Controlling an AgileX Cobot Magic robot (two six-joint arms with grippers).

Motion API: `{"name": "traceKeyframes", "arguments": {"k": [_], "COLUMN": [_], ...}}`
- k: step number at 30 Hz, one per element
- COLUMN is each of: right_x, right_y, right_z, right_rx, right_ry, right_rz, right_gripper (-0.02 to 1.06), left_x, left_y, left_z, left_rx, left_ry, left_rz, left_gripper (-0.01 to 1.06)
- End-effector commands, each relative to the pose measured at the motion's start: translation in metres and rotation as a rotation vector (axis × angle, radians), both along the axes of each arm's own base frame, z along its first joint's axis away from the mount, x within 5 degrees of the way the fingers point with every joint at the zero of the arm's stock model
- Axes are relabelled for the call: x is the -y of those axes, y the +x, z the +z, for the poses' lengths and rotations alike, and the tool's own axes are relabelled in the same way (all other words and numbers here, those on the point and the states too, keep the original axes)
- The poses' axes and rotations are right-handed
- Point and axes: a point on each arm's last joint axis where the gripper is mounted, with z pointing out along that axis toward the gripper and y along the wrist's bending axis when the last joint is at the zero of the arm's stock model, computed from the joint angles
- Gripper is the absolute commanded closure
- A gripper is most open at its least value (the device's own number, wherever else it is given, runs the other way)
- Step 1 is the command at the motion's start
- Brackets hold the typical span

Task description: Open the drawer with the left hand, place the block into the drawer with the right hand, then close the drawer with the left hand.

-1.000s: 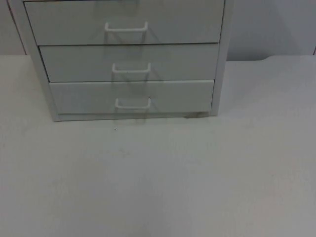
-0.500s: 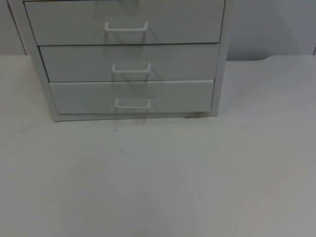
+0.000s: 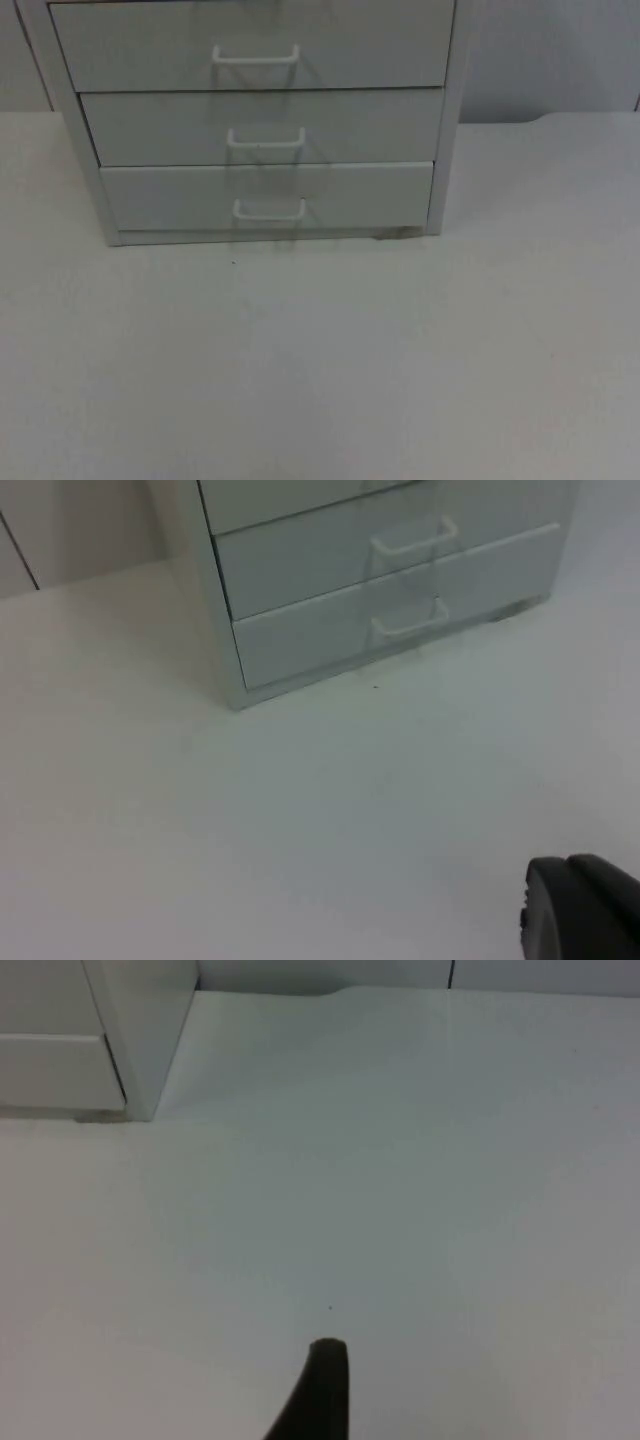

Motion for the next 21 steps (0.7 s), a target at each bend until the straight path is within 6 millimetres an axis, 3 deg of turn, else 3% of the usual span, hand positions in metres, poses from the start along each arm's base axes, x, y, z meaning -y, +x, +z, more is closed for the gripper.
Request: {"name": "traceKeyframes", "arguments": {"k": [1, 11, 14, 21], "right_x": [-0.001, -0.002, -0.002, -0.002], "right_y": [0.0, 0.0, 0.0, 0.0], "right_z": [0.0, 0.0, 0.0, 0.0], "right_rx": [0.007, 0.008, 0.008, 0.008], "right_ry": [-0.015, -0.024, -0.023, -0.025], "right_rz": [0.021, 0.037, 0.038, 0.036], "right_gripper": [0.26, 0.26, 0.25, 0.05], "left_x": [0.001, 0.0, -0.011, -0.012], "left_y": [0.001, 0.001, 0.004, 0.004], "left_z": [-0.004, -0.004, -0.005, -0.005], "left_rx": [-0.011, -0.019, -0.038, -0.036], "left_ry": [-0.003, -0.018, -0.061, -0.054], "left_rz": [-0.004, 0.022, 0.188, 0.197], "left_gripper": [1.05, 1.05, 1.05, 1.03]}}
